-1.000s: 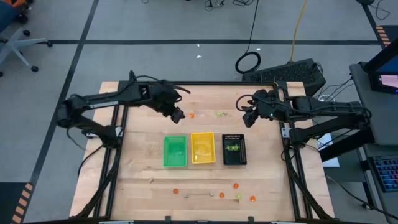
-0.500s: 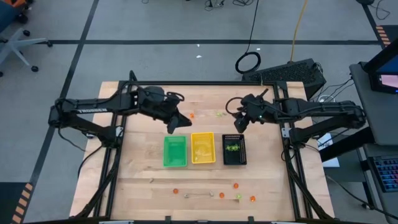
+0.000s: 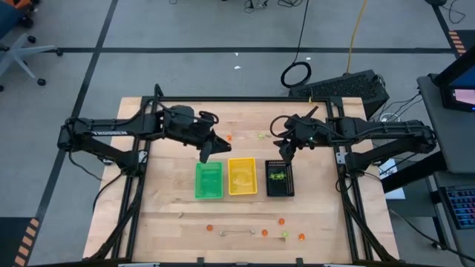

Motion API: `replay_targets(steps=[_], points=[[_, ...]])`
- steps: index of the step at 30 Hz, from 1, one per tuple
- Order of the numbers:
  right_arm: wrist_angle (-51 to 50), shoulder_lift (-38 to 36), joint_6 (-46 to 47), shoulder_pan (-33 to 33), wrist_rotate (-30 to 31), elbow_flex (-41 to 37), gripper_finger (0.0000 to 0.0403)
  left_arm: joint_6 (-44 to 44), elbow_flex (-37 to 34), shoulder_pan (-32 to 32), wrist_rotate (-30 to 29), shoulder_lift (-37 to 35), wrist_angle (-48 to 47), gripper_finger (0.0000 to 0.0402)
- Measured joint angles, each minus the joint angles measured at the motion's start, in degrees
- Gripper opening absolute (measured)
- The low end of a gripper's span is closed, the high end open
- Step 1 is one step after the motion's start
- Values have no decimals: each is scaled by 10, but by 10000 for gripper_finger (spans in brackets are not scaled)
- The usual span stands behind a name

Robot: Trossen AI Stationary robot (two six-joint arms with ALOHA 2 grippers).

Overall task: Sort Halloween decoration
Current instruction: Put the orange pumpkin toy into the yellow basket, then put the white skull toy into the green basket

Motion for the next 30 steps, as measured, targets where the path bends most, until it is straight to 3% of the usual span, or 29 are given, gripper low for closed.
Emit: replay_targets(steps=[9, 19, 30], points=[[0, 0, 11, 11, -21, 0, 169, 102, 0, 0, -2, 0, 0, 86], [-1, 0, 3, 11, -20, 0, 169, 306, 0, 0, -4, 0, 15, 85], [-10, 0, 1, 11, -21, 0, 169, 289, 0, 0, -49, 0, -60, 86]])
